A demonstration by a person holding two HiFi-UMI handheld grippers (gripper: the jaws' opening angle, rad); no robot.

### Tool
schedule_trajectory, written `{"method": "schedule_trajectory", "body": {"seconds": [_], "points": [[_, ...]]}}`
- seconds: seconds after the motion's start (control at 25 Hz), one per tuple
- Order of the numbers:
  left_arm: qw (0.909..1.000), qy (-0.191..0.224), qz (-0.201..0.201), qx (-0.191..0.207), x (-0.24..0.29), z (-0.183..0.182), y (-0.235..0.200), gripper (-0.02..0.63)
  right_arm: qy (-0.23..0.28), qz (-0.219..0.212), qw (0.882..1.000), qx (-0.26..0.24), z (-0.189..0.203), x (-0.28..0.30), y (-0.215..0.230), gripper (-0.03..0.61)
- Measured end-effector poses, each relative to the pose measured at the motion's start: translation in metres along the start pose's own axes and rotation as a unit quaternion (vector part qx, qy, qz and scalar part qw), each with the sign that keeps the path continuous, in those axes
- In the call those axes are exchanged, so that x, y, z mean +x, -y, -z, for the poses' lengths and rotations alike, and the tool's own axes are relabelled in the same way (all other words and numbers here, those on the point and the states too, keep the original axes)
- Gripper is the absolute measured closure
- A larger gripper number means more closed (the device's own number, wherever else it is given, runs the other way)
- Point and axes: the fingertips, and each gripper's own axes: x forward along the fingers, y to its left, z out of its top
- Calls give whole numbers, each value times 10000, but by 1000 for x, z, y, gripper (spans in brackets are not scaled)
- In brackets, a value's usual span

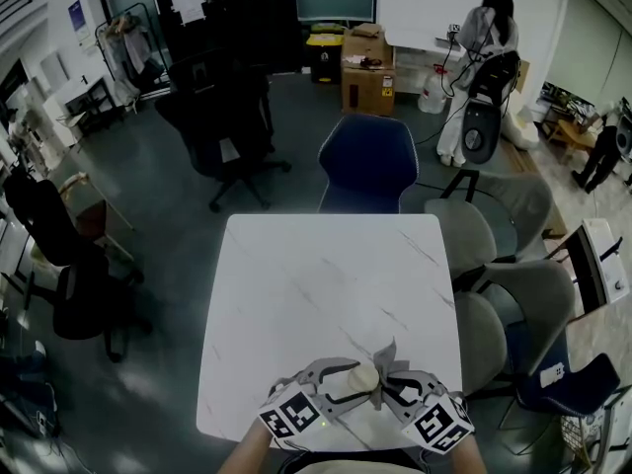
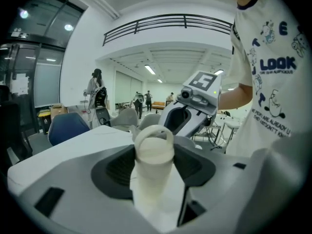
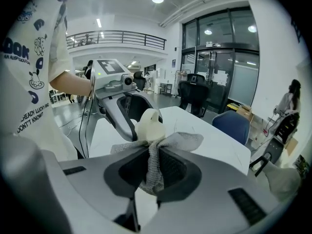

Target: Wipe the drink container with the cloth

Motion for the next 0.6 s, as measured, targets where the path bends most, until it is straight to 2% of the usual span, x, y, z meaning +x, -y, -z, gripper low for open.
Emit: {"method": "schedule_trajectory", "body": {"seconds": [0.28,0.6], "points": [[9984,-128,475,261,1,-1,1,359,-69,-41,10000,-19,6,3,1,531],[9980,-160,546,287,0,2,2,359,-221,-158,9992,298,31,23,0,531]]}}
